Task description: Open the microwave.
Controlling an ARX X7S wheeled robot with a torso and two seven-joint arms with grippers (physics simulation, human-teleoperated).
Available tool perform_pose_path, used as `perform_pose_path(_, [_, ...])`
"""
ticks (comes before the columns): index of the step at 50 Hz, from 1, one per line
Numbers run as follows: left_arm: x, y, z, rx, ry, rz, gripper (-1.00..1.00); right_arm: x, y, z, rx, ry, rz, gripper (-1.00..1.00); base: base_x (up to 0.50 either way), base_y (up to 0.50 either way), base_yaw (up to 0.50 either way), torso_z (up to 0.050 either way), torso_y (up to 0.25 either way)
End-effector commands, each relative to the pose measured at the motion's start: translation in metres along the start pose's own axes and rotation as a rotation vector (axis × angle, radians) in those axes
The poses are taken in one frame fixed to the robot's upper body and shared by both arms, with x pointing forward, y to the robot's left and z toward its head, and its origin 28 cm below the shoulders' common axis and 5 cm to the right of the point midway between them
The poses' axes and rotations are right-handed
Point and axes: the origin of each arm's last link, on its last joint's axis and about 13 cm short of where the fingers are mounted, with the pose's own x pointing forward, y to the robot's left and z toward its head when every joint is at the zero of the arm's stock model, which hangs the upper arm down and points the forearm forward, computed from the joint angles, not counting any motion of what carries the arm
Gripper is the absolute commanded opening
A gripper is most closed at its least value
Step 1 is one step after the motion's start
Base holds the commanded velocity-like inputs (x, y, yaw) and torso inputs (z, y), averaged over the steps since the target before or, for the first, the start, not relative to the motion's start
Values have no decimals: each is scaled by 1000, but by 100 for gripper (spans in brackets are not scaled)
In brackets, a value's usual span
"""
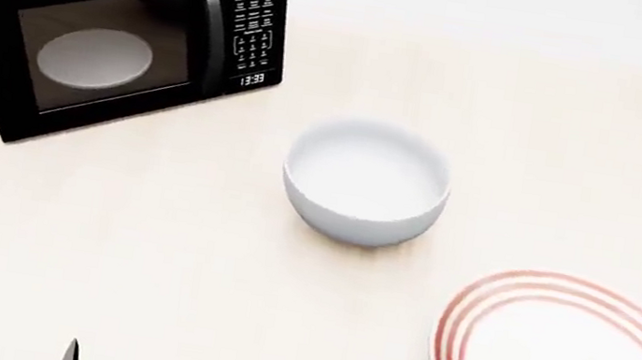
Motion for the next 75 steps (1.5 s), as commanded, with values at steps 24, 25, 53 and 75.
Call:
perform_pose_path(24, [0, 1, 2, 1, -9, 0, 100, 2, 1, -4, 17, 0, 17, 100, 311, 472, 0, 0, 0])
perform_pose_path(25, [0, 1, 2, 1, -10, 1, 100, 2, 1, -4, 19, 3, 17, 100, 449, 383, 0, 0, 0])
perform_pose_path(53, [0, 1, 1, -2, -5, 1, 100, 4, 3, -8, 27, 14, 28, 100, 485, 305, 0, 0, 1])
perform_pose_path(75, [1, 1, 3, -10, -10, 21, 100, 3, 3, -6, 31, 11, 28, 100, 59, 10, 0, 7, -77])
